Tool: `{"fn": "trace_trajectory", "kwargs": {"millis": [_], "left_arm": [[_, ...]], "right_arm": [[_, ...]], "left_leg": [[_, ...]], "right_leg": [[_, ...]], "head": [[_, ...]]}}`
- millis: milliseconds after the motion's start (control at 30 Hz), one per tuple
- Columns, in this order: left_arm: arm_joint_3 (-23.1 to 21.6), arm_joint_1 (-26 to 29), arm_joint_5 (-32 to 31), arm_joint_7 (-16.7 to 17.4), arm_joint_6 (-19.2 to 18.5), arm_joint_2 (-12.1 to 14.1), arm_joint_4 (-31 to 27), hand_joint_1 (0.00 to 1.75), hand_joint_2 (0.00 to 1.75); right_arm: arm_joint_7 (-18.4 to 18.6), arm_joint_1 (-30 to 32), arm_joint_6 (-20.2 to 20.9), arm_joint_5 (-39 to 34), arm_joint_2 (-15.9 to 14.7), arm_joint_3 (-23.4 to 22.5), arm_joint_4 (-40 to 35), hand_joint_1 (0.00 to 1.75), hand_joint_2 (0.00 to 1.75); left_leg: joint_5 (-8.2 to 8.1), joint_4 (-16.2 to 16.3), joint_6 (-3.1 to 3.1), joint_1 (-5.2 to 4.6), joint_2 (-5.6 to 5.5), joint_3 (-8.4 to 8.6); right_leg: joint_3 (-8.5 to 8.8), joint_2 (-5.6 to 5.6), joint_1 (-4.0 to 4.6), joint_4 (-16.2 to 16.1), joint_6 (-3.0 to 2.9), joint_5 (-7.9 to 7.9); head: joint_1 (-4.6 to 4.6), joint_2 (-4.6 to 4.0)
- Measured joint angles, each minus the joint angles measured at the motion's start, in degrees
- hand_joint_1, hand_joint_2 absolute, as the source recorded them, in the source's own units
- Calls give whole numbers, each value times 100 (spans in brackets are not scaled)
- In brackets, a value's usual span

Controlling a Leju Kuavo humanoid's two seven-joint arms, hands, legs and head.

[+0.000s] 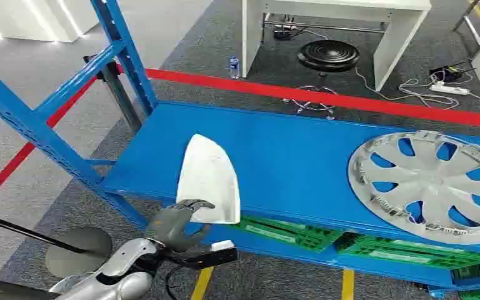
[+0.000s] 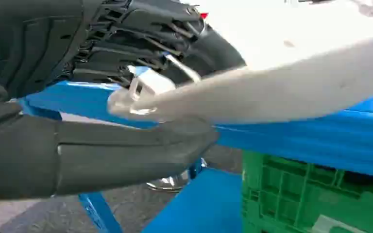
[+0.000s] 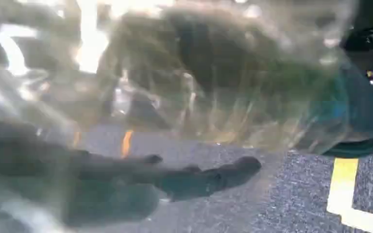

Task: Take the parts from the cabinet and place them on the table.

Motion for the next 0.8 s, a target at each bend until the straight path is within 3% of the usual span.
{"fn": "trace_trajectory", "kwargs": {"millis": [667, 800], "left_arm": [[-2, -384, -617, 9, 186, -127, 101, 175, 175], [-2, -557, -813, -22, 492, -135, 114, 175, 175]], "right_arm": [[0, -27, 20, -186, -72, 94, -88, 0, 0], [0, -72, 92, -151, -74, 94, -85, 0, 0]], "left_leg": [[8, 0, 6, 0, 0, 3], [12, 0, 5, 0, 0, 0]], "right_leg": [[2, 1, 0, 0, -7, 9], [-1, 0, 0, 0, -6, 11]], "head": [[0, 0], [0, 0]]}}
